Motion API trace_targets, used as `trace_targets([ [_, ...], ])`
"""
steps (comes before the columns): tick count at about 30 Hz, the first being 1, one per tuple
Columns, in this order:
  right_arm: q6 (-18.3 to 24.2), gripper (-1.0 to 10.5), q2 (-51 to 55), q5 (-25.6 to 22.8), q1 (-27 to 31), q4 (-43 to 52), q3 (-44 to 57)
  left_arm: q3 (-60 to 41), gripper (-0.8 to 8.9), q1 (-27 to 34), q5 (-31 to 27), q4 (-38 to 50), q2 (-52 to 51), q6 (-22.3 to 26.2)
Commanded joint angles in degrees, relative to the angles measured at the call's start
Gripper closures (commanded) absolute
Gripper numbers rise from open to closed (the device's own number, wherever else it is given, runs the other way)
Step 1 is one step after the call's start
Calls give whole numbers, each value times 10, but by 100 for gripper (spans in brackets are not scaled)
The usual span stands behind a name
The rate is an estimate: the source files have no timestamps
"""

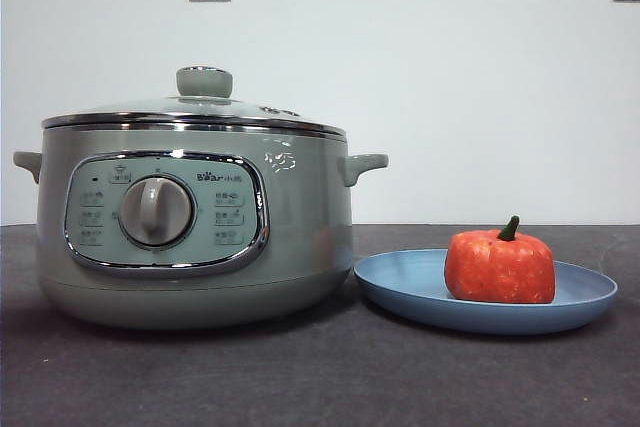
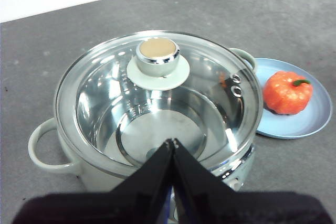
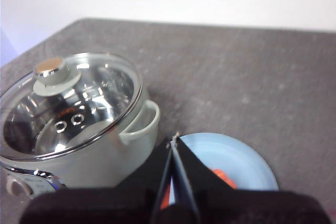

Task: Take the pumpkin out from the steamer,put the pumpkin in the blue plate,close the lid

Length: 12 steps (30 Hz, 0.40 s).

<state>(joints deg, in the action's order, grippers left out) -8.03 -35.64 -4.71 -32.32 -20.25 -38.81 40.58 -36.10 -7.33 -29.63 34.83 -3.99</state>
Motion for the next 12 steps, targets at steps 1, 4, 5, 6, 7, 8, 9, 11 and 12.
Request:
trace_targets([
  [1, -24, 963, -5, -3, 0, 6, 5, -2, 816, -2, 0, -21, -3, -3],
  [4, -24, 963, -5, -1, 0, 4, 5, -2, 817, -2, 0, -41, 4, -3],
  [5, -24, 963, -5, -1, 0, 4, 5, -2, 816, -2, 0, -43, 5, -3],
  [6, -24, 963, -5, -1, 0, 3, 5, -2, 816, -2, 0, -44, 8, -3],
  [7, -24, 963, -5, -2, 0, 3, 5, -2, 816, -2, 0, -45, 10, -3],
  [8, -24, 963, -4, -2, 0, 3, 5, -2, 817, -2, 0, -47, 12, -3],
  [9, -24, 963, -4, -2, 0, 3, 5, -2, 817, -2, 0, -47, 14, -4],
  [11, -24, 963, -3, -2, 0, 3, 5, -2, 816, -2, 0, -48, 15, -3],
  [12, -24, 963, -2, -2, 0, 3, 5, -2, 816, -2, 0, -48, 15, -3],
])
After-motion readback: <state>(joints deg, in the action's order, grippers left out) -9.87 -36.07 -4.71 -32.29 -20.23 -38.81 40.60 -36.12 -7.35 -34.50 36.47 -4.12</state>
